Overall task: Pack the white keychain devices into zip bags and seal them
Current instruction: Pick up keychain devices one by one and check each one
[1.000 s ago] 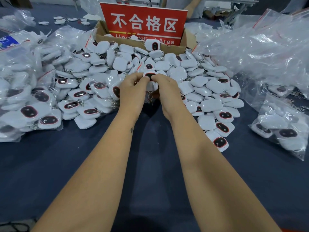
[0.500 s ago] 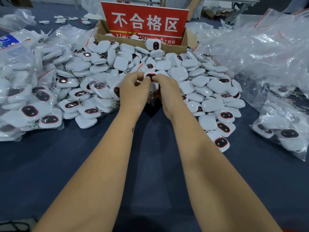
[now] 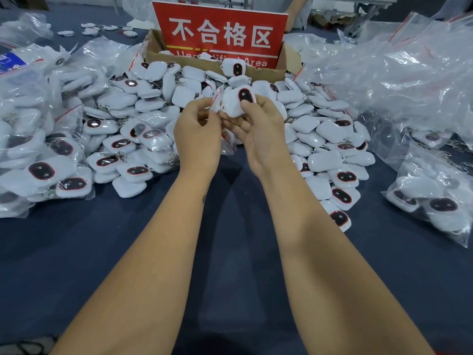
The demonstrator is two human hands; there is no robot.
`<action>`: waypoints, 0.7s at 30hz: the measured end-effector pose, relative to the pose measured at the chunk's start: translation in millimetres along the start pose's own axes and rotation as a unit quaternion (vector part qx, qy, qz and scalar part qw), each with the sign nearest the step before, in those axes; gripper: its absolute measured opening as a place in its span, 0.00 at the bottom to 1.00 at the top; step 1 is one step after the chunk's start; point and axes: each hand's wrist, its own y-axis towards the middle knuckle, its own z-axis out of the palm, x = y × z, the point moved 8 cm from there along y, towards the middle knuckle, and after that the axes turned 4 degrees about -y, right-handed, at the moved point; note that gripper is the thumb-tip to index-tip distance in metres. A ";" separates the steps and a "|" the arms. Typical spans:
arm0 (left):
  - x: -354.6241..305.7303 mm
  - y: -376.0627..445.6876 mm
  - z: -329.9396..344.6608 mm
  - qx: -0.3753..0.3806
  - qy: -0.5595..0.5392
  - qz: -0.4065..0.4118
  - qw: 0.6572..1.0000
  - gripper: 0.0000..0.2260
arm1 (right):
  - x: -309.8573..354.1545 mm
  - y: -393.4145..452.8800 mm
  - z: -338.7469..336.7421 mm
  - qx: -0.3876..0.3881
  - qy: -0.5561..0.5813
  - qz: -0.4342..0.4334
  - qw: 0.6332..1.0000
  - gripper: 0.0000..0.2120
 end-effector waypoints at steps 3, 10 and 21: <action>-4.7 0.1 -5.9 -0.031 0.002 0.023 0.999 0.08 | -1.1 0.2 -5.1 -0.036 -0.128 -0.014 0.991 0.05; -21.3 -5.8 -0.8 -0.011 0.030 0.096 0.995 0.08 | 2.3 -9.2 17.9 0.047 -0.433 -0.135 0.890 0.17; -2.4 -1.6 -12.1 -0.081 -0.015 0.026 0.996 0.11 | 13.4 -5.7 -15.7 -0.110 -0.472 -0.097 0.870 0.23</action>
